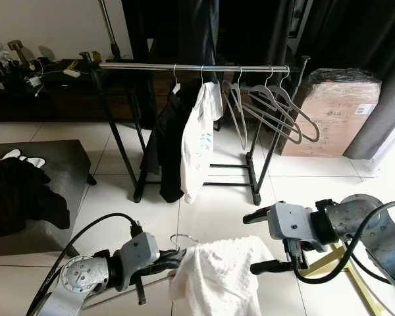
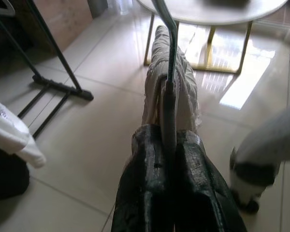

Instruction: Hang hanger

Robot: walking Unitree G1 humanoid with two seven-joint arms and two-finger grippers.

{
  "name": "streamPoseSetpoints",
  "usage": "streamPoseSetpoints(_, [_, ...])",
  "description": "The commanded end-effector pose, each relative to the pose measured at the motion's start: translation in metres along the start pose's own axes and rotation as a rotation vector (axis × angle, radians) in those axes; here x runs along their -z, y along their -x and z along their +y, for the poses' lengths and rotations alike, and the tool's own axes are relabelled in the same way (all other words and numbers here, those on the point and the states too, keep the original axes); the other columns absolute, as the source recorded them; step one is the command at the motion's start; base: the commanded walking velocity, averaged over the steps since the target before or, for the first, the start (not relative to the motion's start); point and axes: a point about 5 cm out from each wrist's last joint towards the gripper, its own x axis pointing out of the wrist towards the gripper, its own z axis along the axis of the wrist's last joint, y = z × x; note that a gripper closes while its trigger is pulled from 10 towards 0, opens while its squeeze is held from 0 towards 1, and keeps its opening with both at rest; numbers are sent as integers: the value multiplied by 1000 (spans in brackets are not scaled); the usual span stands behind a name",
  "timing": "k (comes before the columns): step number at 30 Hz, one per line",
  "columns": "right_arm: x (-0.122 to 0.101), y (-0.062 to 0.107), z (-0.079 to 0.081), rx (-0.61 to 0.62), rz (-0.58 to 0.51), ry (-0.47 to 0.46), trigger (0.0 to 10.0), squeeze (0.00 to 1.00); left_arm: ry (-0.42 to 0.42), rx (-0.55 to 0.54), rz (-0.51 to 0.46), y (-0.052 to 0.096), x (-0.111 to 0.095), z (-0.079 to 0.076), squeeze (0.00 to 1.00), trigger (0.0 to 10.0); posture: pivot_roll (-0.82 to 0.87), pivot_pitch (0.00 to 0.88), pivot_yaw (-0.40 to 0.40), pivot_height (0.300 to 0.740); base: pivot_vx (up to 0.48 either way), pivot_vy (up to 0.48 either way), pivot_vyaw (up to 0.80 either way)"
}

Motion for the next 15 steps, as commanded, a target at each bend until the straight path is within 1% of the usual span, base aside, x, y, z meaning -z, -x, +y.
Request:
streamPoseSetpoints(1, [2,-2,4,-14,8,9,10000,149,-56,-3,-36,-4,-7,2,0,10000,-16,132,-13,740,0,0,0])
streamPoseSetpoints(2, [4,-7,5,-20,7,-6,10000,0,-65,-38,-87,-9,-14,4,0,10000,-12,129,-12,740,0,0,0])
streamPoseSetpoints(5, [9,-15,10,-49,4,-32,10000,0,-77,-62,-145,-14,-21,6,0,10000,-10,124,-13,740,0,0,0])
streamPoseSetpoints(6, [13,-20,12,-57,17,-33,10000,0,-84,-63,-170,-15,-23,5,0,10000,-8,123,-14,740,0,0,0])
streamPoseSetpoints(7, [18,-25,11,-45,32,-34,10000,0,-97,-64,-196,-17,-26,4,0,10000,-7,123,-14,740,0,0,0])
streamPoseSetpoints(10, [20,-30,9,-23,20,-55,10000,0,-112,-54,-215,-19,-28,3,0,10000,-1,117,-15,740,0,0,0])
streamPoseSetpoints(11, [23,-34,7,-3,18,-74,10000,0,-123,-48,-232,-20,-31,1,0,10000,1,115,-17,740,0,0,0])
streamPoseSetpoints(14, [26,-39,5,3,34,-65,10000,0,-139,-38,-250,-22,-33,0,0,10000,2,114,-18,740,0,0,0])
streamPoseSetpoints(15, [26,-41,1,31,32,-66,10000,0,-148,-26,-250,-23,-34,-2,0,10000,4,111,-22,740,0,0,0])
